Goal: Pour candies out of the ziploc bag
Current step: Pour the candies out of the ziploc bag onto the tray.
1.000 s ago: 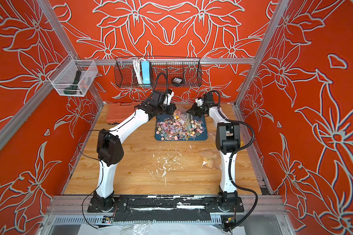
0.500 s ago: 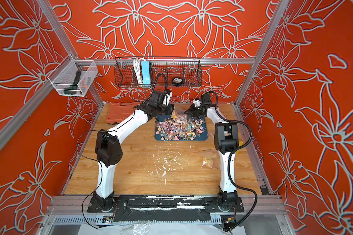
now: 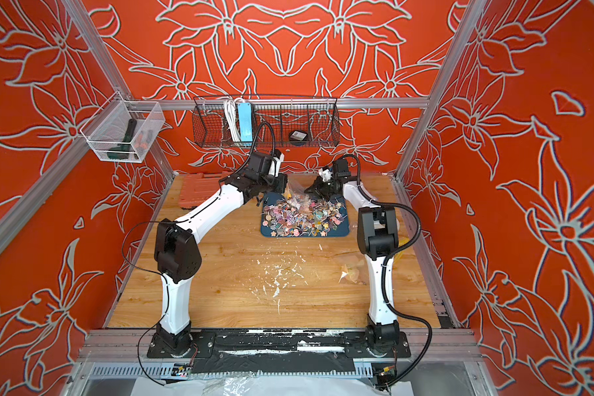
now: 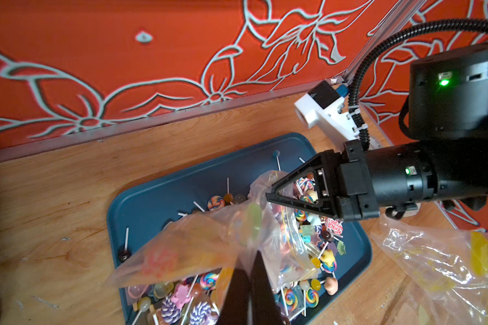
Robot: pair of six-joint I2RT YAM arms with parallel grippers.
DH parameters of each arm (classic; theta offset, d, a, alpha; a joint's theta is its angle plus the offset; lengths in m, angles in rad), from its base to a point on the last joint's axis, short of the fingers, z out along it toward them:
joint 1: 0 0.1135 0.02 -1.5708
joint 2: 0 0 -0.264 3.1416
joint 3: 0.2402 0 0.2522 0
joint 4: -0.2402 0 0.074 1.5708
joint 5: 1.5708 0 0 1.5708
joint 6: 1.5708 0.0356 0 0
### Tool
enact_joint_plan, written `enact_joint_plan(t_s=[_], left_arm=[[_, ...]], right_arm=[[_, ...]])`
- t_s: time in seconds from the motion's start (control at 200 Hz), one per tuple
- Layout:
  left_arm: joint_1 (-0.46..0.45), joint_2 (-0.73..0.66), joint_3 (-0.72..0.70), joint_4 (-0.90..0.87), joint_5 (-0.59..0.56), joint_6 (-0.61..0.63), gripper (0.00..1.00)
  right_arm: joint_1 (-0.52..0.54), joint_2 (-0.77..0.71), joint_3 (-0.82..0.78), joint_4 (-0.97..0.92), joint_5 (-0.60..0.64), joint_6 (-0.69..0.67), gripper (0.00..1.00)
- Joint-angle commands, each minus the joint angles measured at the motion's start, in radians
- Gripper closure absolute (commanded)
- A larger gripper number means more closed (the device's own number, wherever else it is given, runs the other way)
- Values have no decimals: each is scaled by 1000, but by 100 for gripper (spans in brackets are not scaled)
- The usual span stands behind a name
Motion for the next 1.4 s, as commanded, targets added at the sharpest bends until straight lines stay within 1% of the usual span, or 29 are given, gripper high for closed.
enact_joint_plan(t_s=[0.0, 0.235, 0.646, 1.076, 1.396], left_arm=[[17, -77, 14, 79, -16, 24, 100], [23, -79, 27, 81, -20, 30, 100], [24, -88, 48, 75, -32, 42, 100], [27, -63, 93, 67, -64, 63, 100], [29, -68, 79, 62, -80, 74, 100]], right_arm=[[6, 40, 21, -25, 15, -2, 100], [18, 46, 52, -40, 14, 0, 100], [30, 39, 52, -29, 6, 7, 100], [30, 58, 94, -26, -4, 27, 100], [46, 66, 82, -16, -4, 31, 100]])
